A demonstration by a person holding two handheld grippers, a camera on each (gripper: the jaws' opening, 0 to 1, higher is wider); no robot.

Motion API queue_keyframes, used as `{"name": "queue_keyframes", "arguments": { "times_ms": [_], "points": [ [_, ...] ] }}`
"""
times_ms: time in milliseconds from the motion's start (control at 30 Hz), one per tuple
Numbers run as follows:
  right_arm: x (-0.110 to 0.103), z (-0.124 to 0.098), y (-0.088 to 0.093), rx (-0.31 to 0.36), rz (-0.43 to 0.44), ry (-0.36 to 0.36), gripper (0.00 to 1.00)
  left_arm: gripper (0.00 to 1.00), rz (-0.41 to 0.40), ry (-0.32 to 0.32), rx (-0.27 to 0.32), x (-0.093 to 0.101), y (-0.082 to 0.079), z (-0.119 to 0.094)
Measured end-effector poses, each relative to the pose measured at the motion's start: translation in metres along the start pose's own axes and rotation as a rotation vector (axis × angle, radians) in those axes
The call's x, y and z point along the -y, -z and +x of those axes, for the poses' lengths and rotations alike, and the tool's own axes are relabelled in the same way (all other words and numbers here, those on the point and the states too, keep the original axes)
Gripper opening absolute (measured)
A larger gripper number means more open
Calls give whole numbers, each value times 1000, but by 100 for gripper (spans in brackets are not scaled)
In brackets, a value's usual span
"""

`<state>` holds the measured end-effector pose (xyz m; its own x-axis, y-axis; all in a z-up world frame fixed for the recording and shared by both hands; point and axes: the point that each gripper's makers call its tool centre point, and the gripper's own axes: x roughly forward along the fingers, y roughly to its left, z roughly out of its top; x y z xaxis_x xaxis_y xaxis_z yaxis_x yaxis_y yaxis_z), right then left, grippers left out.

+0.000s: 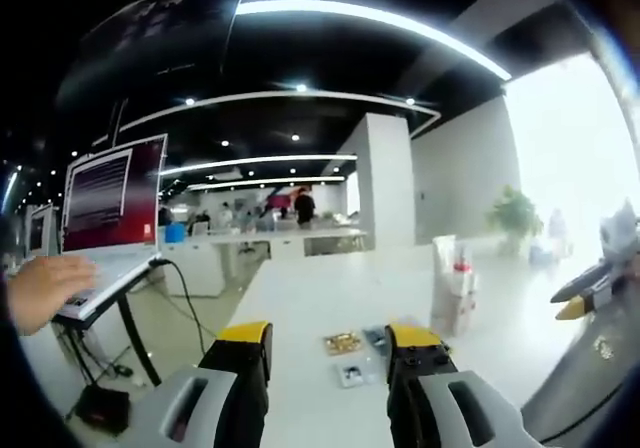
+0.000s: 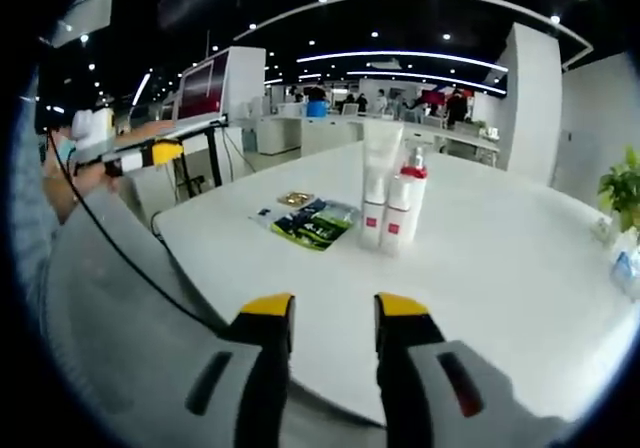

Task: Arrange the skincare products in the storage area until every visible bottle or jar stands upright without overlapping.

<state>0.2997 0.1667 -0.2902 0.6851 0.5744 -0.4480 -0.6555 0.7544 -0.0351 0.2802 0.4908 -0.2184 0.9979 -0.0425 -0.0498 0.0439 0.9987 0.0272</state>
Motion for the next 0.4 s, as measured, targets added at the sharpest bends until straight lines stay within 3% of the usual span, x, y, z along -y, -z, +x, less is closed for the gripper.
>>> {"name": "queue_keyframes", "arguments": {
  "times_ms": [400],
  "points": [
    [-7, 4, 5, -42, -10, -9, 33, 47, -18, -2, -2, 1, -1, -1]
  ]
}}
